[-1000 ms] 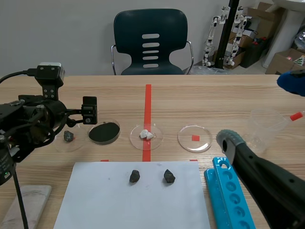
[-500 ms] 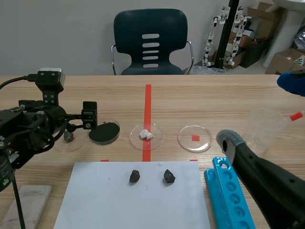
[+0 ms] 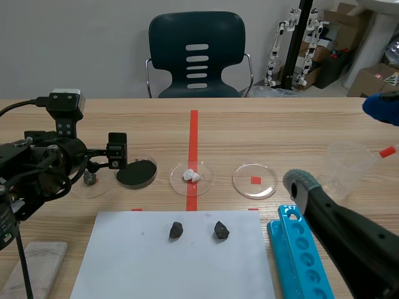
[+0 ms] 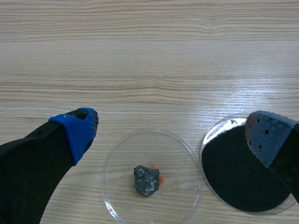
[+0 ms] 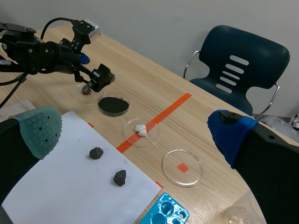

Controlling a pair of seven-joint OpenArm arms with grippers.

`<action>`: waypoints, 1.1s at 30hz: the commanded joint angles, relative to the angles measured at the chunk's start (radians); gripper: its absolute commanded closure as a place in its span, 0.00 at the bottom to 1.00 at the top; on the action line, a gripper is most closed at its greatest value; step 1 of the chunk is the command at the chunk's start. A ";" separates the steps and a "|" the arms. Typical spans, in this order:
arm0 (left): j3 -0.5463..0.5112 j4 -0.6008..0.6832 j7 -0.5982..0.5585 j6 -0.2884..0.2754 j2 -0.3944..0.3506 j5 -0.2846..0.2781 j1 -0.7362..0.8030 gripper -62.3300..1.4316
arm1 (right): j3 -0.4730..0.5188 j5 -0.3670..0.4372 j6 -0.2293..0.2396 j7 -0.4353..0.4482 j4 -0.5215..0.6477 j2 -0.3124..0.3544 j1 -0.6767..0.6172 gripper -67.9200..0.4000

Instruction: Put the mineral in the empty petri dish

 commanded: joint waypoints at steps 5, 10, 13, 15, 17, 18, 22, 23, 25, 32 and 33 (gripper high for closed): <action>-0.004 0.008 -0.017 0.005 -0.009 0.000 -0.017 0.00 | 0.007 0.014 0.000 0.014 0.012 0.004 -0.002 0.00; -0.004 0.008 -0.020 0.005 -0.009 0.000 -0.017 0.00 | 0.007 0.014 0.000 0.014 0.012 0.004 -0.002 0.00; -0.004 0.008 -0.037 0.005 -0.009 0.000 -0.017 0.00 | 0.007 0.014 0.000 0.014 0.012 0.004 -0.002 0.00; -0.004 0.008 -0.042 0.005 -0.009 0.000 -0.017 0.00 | 0.007 0.014 0.000 0.014 0.012 0.004 -0.002 0.00; -0.004 0.008 -0.043 0.005 -0.009 0.000 -0.017 0.00 | 0.007 0.014 0.000 0.014 0.012 0.004 -0.002 0.00; -0.004 0.008 -0.043 0.005 -0.009 0.000 -0.017 0.00 | 0.007 0.014 0.000 0.014 0.012 0.004 -0.002 0.00; -0.004 0.008 -0.043 0.005 -0.009 0.000 -0.017 0.00 | 0.007 0.014 0.000 0.014 0.012 0.004 -0.002 0.00; -0.004 0.008 -0.043 0.005 -0.009 0.000 -0.017 0.00 | 0.007 0.014 0.000 0.014 0.012 0.004 -0.002 0.00; -0.004 0.008 -0.043 0.005 -0.009 0.000 -0.017 0.00 | 0.007 0.014 0.000 0.014 0.012 0.004 -0.002 0.00; -0.004 0.008 -0.043 0.005 -0.009 0.000 -0.017 0.00 | 0.007 0.014 0.000 0.014 0.012 0.004 -0.002 0.00; -0.004 0.008 -0.043 0.005 -0.009 0.000 -0.017 0.00 | 0.007 0.014 0.000 0.014 0.012 0.004 -0.002 0.00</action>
